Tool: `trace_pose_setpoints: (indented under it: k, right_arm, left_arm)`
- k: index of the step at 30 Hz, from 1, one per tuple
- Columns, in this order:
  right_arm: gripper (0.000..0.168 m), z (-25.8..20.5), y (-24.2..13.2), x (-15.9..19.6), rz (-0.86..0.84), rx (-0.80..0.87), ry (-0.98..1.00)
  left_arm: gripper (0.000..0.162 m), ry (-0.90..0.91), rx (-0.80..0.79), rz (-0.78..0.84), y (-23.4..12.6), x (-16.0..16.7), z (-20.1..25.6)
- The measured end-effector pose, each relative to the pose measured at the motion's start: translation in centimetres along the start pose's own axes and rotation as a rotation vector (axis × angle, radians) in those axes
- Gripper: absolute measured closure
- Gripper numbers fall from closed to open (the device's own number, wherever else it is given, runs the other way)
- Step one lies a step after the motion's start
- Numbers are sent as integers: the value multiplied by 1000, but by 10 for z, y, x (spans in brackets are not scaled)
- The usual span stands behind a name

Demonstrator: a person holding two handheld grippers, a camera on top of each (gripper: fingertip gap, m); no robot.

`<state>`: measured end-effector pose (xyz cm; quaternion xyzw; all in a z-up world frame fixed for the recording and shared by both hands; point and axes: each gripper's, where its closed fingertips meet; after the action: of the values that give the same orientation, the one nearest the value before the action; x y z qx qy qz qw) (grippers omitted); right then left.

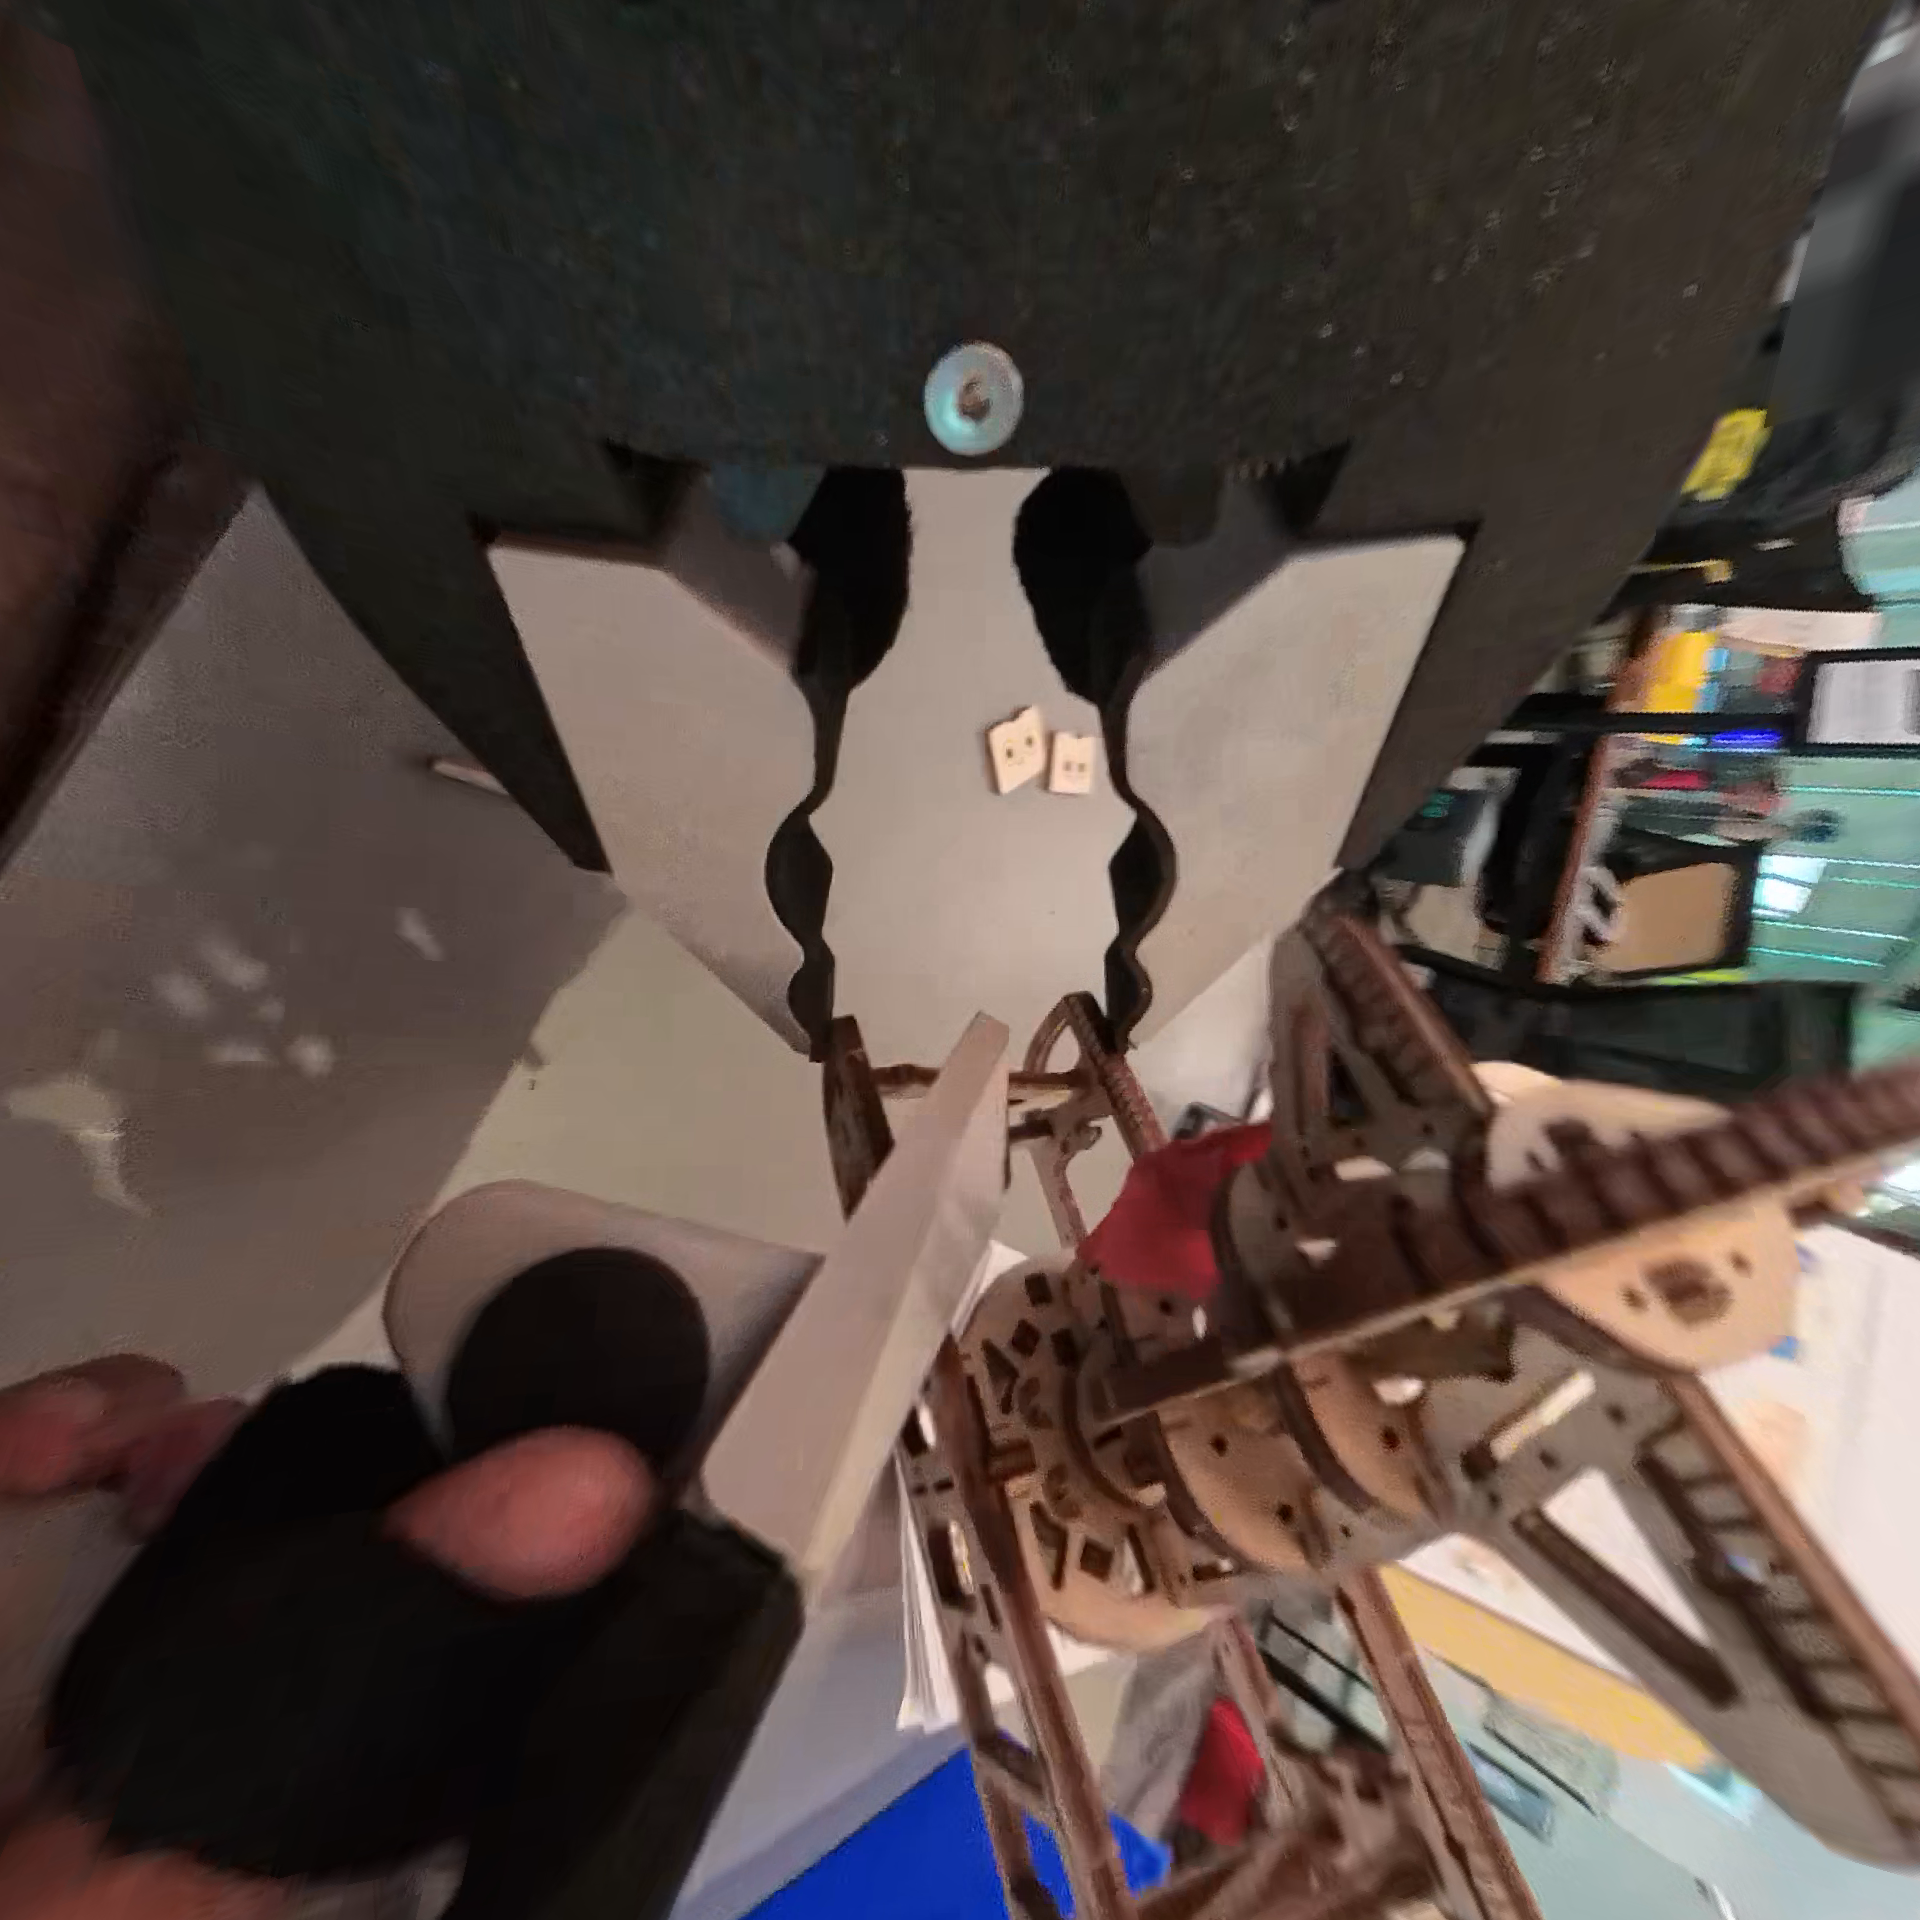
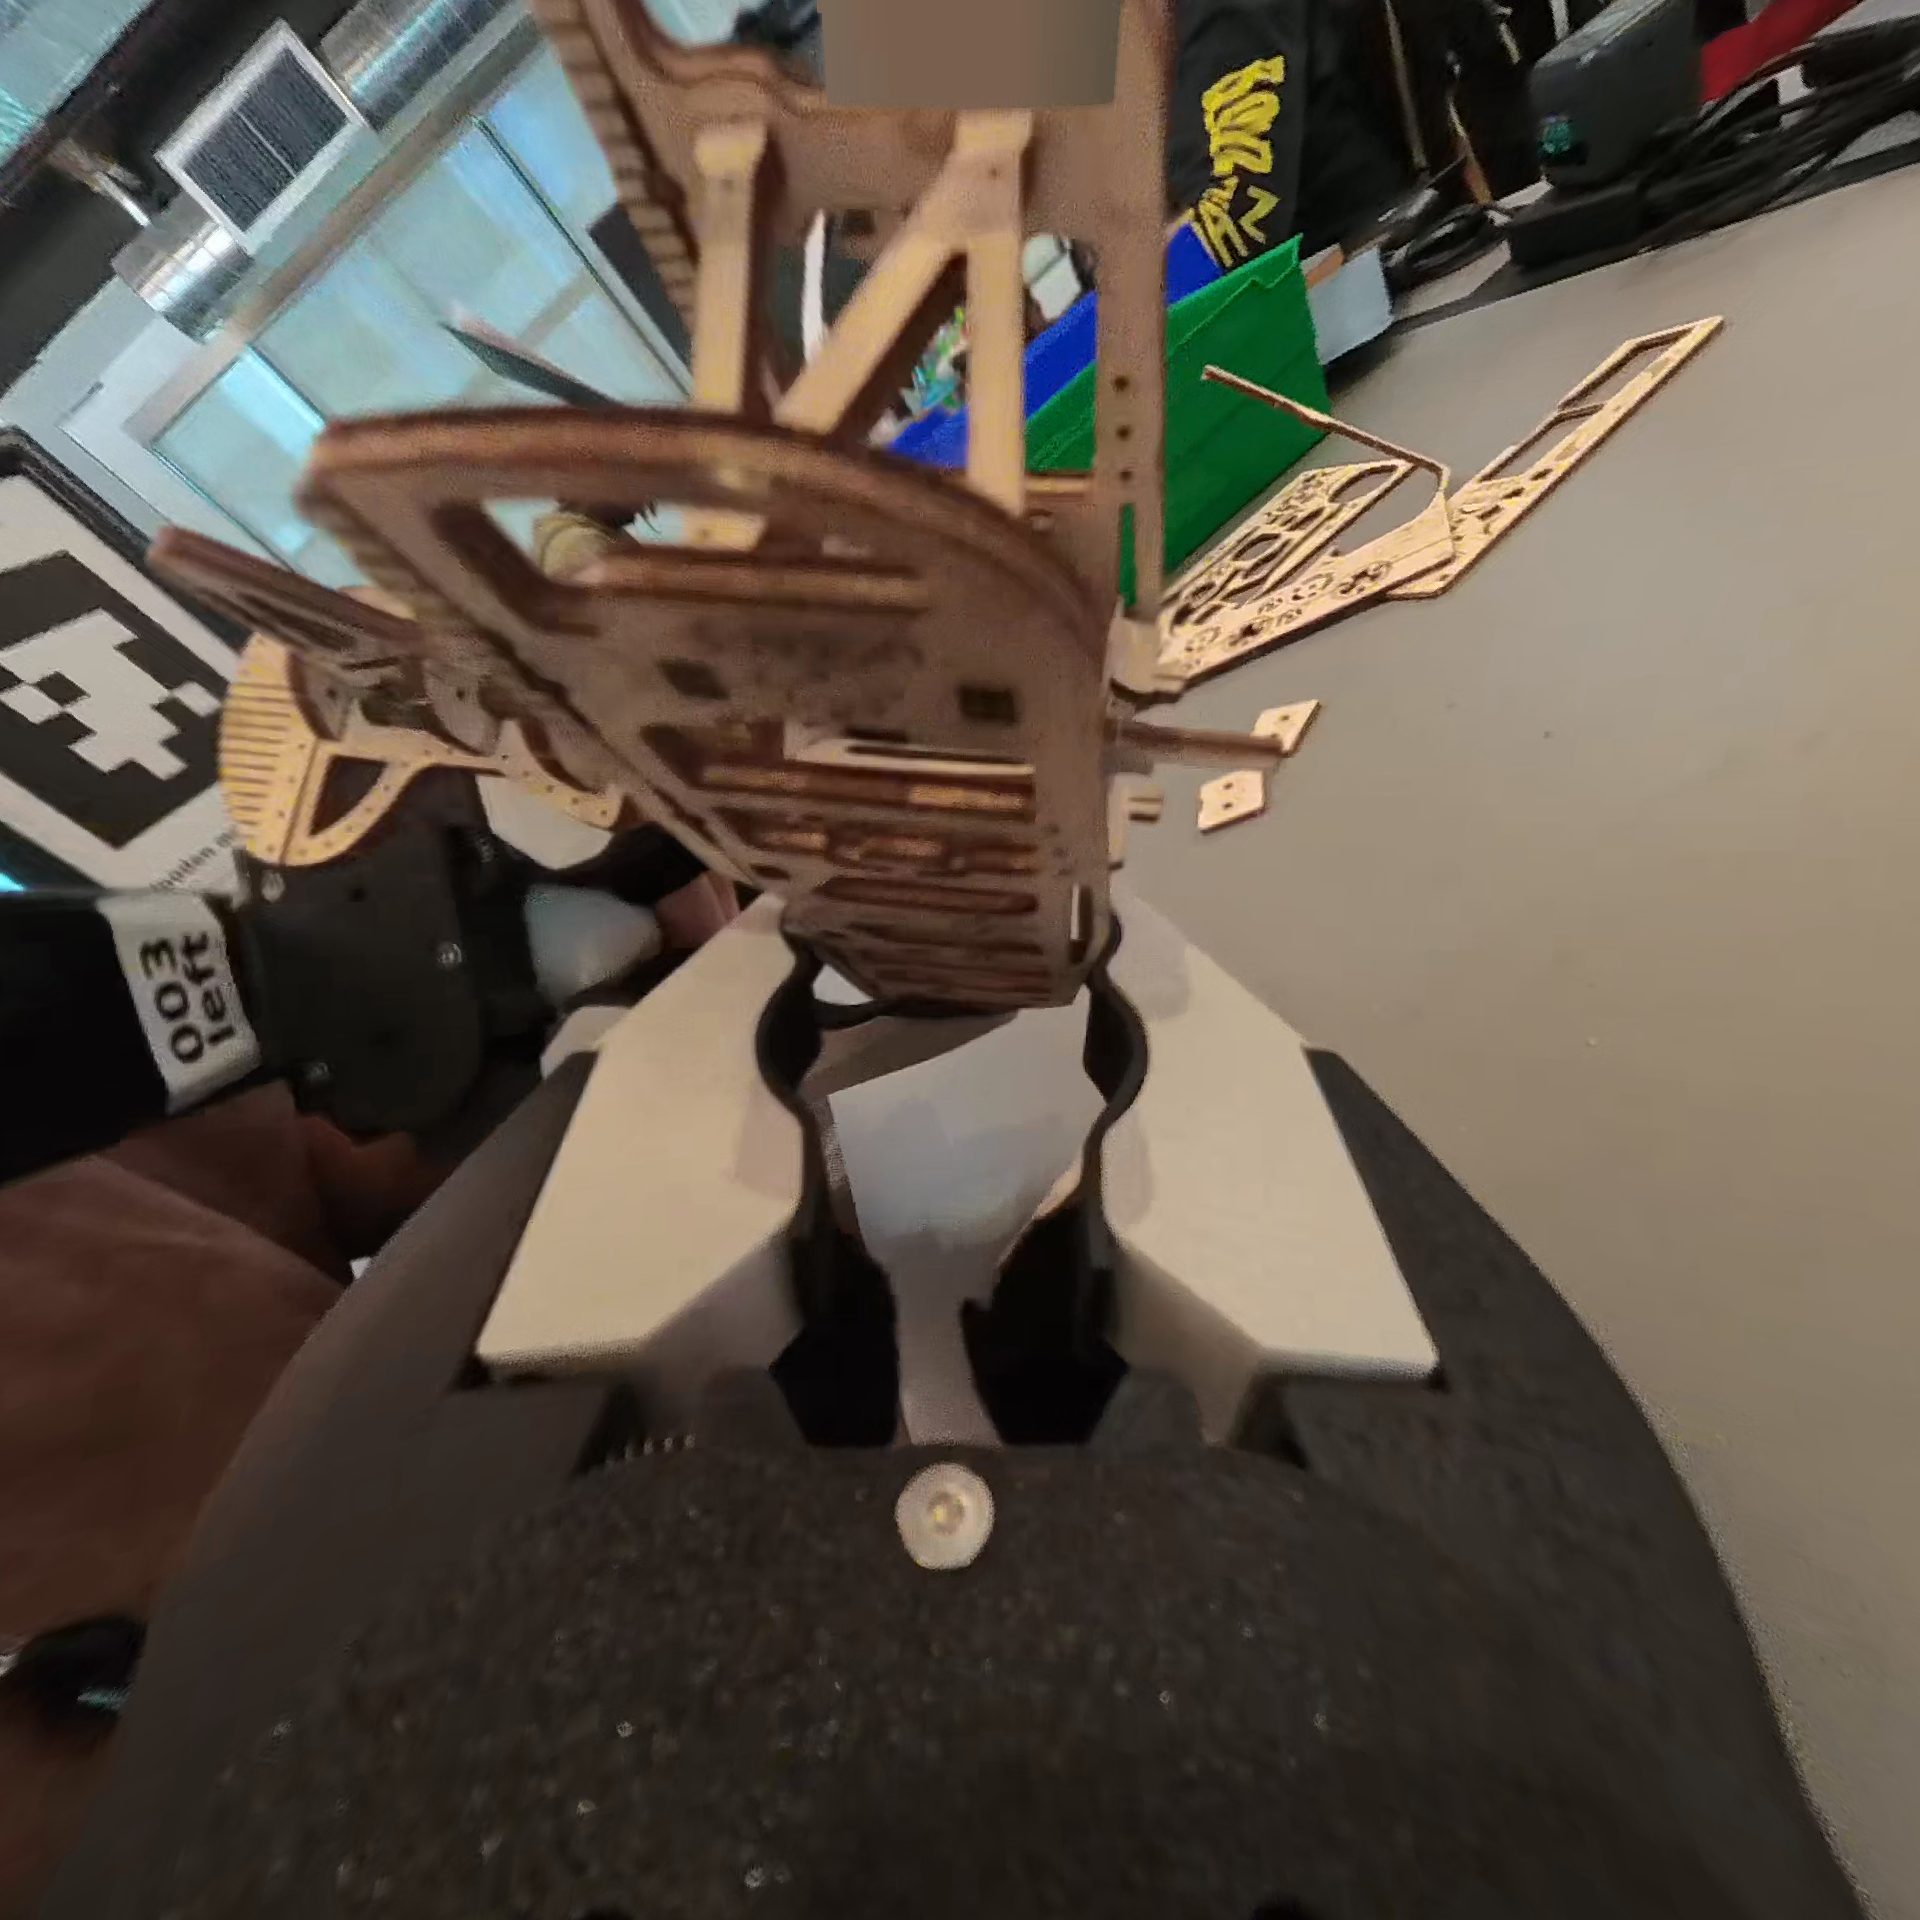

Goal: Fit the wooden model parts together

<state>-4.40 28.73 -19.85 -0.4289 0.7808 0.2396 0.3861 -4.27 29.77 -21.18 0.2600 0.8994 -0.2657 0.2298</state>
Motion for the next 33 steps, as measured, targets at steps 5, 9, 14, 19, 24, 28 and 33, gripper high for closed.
trace_pose_setpoints:
  k: [5,9,14,19,24,28,33]
  right_arm:
    - [124,-6,-5,-5,46,-113,242]
    - [124,-7,-10,-10,98,-234,530]
    - [124,-3,-13,-14,214,-311,767]
    - [124,-15,-8,-17,260,-404,866]
    - [124,-44,-1,-9,173,-512,863]
    - [120,-45,-3,-1,89,-479,802]
    - [136,-18,-29,19,-54,-226,462]
  left_arm:
    - [111,-8,13,47,-7,-9,1]
    - [112,-70,32,130,-11,-19,1]
    - [98,-181,45,176,-11,-21,-3]
    - [75,-344,135,258,-15,-33,-1]
    - [100,-324,106,312,-23,-40,-8]
    - [110,-312,99,308,-27,-42,-10]
    - [110,-181,24,193,-22,-16,-21]
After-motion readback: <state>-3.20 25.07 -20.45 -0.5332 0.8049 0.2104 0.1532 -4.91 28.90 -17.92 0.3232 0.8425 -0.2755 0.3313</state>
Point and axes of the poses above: each gripper's, where its closed fingertips meet, y out along the fingers, x out of its underside, z = x × y across the jaws, and after that the axes turned 7 degrees about z, right-handed
